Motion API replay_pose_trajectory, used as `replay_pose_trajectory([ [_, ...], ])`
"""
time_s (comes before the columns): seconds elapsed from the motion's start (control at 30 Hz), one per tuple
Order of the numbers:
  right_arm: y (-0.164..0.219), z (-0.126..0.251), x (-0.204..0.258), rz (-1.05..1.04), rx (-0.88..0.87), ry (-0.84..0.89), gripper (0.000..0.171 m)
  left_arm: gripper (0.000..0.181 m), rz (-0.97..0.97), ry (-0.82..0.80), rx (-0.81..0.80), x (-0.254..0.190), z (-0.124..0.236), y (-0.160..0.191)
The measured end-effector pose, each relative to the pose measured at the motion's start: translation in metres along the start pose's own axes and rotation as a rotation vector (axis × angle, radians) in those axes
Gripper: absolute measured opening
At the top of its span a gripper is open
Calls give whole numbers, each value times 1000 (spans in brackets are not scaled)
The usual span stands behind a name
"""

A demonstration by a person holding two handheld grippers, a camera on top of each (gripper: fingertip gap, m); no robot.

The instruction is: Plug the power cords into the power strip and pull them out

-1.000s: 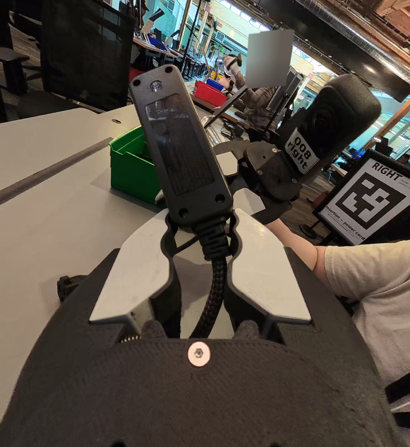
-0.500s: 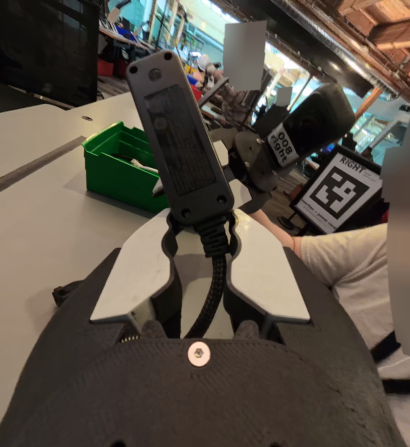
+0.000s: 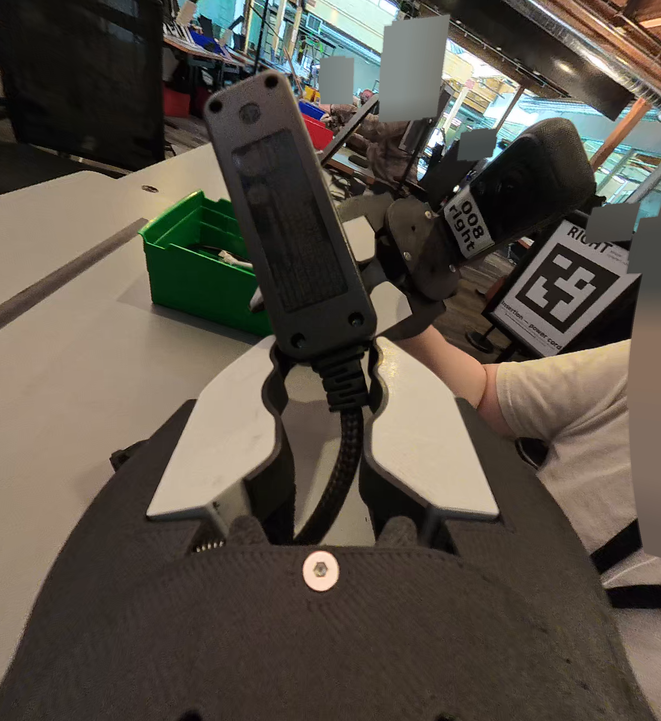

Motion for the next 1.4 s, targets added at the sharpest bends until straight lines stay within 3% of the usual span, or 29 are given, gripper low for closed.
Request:
replay_pose_trajectory([
  [0.1,4,11,-11,44,4,19,21,27,28,25,-51,0,6,-6],
  [0.17,14,18,-20,61,40,33,20,0,-39,67,-151,-9,16,-18],
  [0.23,19,22,-20,48,63,15,20,0,-44,5,-190,-6,21,-23],
  [0.3,18,21,-21,56,105,27,20,52,-8,-50,-106,2,16,-15],
  [0.33,18,21,-19,70,115,20,20,66,17,-32,-77,2,14,-12],
  [0.4,15,19,-13,121,112,12,20,72,66,-11,-105,3,13,-14],
  [0.5,10,15,-3,207,120,11,20,68,167,61,-136,2,10,-13],
  [0.6,2,11,7,335,130,45,20,64,185,66,3,0,-6,6],
  [0.67,0,10,5,412,137,105,20,43,171,78,26,-7,-9,8],
  [0.73,-6,12,4,455,94,150,19,43,113,73,23,-11,-7,5],
  [1.0,-3,7,-11,166,121,244,20,44,166,28,-238,3,-11,-15],
  [1.07,-1,2,-8,148,122,226,20,44,158,7,-207,6,-9,-12],
  [1.23,-3,8,7,332,66,69,20,43,124,59,7,-6,-6,3],
  [1.4,-2,23,5,450,71,46,20,43,114,110,38,-16,-17,6],
])
Point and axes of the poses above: each gripper's, where its closed fingertips meet, z back along the fingers, y out of its underside, x = y × z across the jaws, the point moved 1 cm from there along z, back along the fingers, and after that the axes turned 1 degree about -y, right-handed, at the moved point
